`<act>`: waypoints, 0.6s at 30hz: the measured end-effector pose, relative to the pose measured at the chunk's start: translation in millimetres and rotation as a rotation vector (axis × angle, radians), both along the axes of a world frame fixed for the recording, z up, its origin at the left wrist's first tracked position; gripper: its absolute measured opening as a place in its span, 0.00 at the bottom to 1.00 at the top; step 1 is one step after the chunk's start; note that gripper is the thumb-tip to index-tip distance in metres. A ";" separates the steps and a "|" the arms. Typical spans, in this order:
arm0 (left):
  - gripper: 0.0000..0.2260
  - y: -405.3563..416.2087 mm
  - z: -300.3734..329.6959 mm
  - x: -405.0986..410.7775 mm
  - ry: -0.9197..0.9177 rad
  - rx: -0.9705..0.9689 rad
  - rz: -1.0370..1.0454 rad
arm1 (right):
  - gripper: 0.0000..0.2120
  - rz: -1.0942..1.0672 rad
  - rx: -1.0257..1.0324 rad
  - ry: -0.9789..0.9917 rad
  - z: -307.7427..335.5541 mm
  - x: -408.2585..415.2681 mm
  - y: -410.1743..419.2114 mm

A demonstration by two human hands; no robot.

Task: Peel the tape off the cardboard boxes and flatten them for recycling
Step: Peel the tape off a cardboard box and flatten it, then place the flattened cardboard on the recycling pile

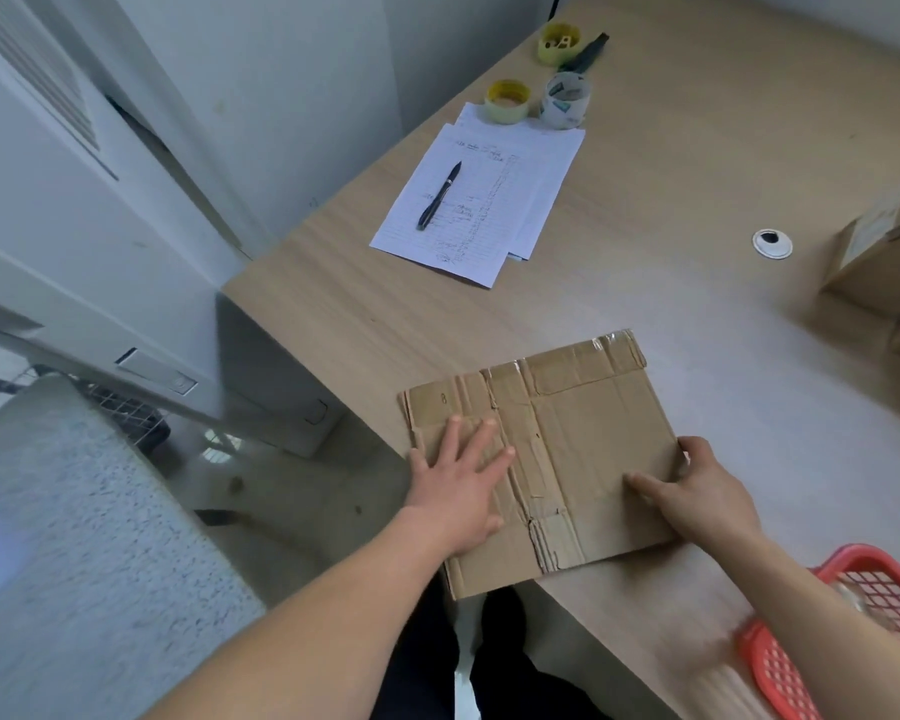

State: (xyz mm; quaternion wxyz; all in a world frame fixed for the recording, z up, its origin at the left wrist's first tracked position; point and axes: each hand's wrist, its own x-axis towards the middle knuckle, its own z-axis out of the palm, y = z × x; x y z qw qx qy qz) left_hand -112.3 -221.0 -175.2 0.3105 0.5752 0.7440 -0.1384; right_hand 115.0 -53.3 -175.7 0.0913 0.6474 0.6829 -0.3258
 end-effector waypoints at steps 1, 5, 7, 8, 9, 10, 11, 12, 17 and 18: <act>0.38 -0.4 -0.7 0.8 -0.020 0.000 0.043 | 0.36 -0.013 0.008 0.008 0.5 -1.4 1.1; 0.36 -14.2 6.0 6.6 -0.083 0.215 0.521 | 0.27 -0.108 0.001 0.128 -1.1 -8.2 2.3; 0.36 -33.1 6.9 13.6 -0.181 0.276 0.819 | 0.25 -0.143 -0.019 0.186 -1.6 -13.7 -0.8; 0.36 -43.7 6.6 17.4 -0.262 0.280 0.940 | 0.25 -0.148 -0.023 0.205 -2.7 -16.0 -3.5; 0.36 -54.1 6.4 20.7 -0.336 0.290 1.037 | 0.25 -0.141 -0.023 0.218 -3.5 -19.4 -6.8; 0.36 -63.3 5.7 22.5 -0.384 0.312 1.105 | 0.25 -0.132 -0.021 0.227 -3.8 -23.3 -10.3; 0.35 -71.0 5.2 23.0 -0.400 0.345 1.148 | 0.25 -0.115 -0.016 0.235 -2.9 -28.0 -14.3; 0.34 -77.8 4.9 22.1 -0.390 0.381 1.175 | 0.26 -0.097 -0.012 0.248 -2.4 -32.8 -18.1; 0.28 -104.7 15.9 12.3 -0.265 0.545 1.234 | 0.19 -0.051 0.037 0.321 10.0 -61.5 -43.6; 0.27 -110.5 19.7 8.3 -0.235 0.578 1.248 | 0.19 -0.054 0.044 0.335 12.9 -67.8 -49.4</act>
